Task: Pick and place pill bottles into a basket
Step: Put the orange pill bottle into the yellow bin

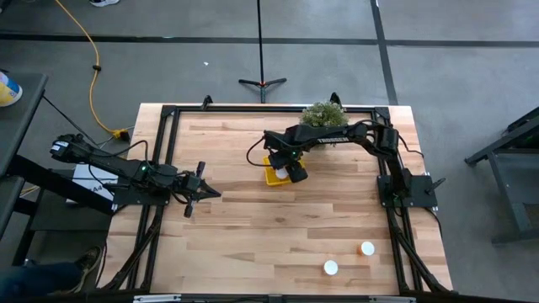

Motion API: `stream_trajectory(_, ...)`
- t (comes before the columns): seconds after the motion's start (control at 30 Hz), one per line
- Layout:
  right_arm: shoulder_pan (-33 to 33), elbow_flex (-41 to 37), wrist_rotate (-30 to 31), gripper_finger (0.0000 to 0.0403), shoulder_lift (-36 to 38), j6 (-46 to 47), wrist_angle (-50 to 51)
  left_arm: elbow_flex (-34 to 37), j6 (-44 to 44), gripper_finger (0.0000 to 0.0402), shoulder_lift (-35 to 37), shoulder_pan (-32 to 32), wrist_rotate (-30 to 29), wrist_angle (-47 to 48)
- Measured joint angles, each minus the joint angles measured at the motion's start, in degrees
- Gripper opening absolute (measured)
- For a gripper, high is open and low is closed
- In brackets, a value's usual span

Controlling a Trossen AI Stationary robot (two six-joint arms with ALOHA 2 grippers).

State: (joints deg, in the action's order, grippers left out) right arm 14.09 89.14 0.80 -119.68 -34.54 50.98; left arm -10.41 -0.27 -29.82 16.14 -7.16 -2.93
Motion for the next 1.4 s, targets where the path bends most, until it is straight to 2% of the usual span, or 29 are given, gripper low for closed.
stream_trajectory(0.17,0.00,0.32,-0.07,0.0155,0.00,0.23,0.77,0.00,0.00,0.0046,0.01,0.00,0.00,-0.01)
stream_trajectory(0.97,-0.26,12.63,-1.44,0.0154,0.01,3.26,11.89,0.00,-0.02,0.0046,0.00,0.00,0.00,0.01)
stream_trajectory(1.13,-0.37,14.16,-3.88,0.0148,0.02,4.23,14.00,0.00,-0.02,0.0046,0.01,0.00,-0.04,-0.20)
stream_trajectory(1.4,-1.40,15.98,-2.87,0.0147,0.04,4.48,15.71,0.00,-3.02,0.0047,0.02,-0.02,-6.62,-0.22)
